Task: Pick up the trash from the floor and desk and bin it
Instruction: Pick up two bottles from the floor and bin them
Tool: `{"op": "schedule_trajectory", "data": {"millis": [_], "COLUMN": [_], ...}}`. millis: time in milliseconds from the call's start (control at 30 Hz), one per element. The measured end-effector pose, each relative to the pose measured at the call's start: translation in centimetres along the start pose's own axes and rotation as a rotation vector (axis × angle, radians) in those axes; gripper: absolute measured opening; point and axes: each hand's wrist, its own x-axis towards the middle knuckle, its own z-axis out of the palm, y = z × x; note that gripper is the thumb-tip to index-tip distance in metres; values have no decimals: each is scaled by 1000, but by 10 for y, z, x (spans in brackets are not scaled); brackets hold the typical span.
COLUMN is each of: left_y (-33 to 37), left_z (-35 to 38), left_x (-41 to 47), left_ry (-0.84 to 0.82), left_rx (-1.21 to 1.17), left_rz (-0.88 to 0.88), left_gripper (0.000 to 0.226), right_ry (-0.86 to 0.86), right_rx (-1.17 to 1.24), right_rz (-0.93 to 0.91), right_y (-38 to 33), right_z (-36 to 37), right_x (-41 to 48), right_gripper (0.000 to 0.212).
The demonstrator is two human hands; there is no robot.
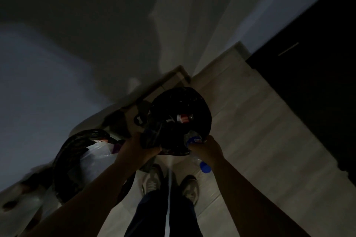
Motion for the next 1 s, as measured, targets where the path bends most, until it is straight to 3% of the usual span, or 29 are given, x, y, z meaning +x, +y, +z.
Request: {"op": "schedule_trajectory", "data": {"millis": [200,367,533,767,1000], "left_y": [-6,2,9,20,23], "left_z": [15,21,28,33,10], "left_x": [31,47,54,54,33], "left_ry": [-35,-27,-14,100,32], "left_rx": [39,110,96,44,163], "left_rz": [-6,-23,2,66,71], "left_gripper": [47,24,53,59,35], "right_ry": [-3,55,47,63,74], "right_rx": [-59,-79,-50,-73,-199], "right_rz": [-17,-23,9,26,-27], "right_y": [8,20,32,37,28], "right_z": [11,10,7,-3,-17], "right_x": [27,32,34,30,1], "right_gripper": [60,47,56,62,61]}}
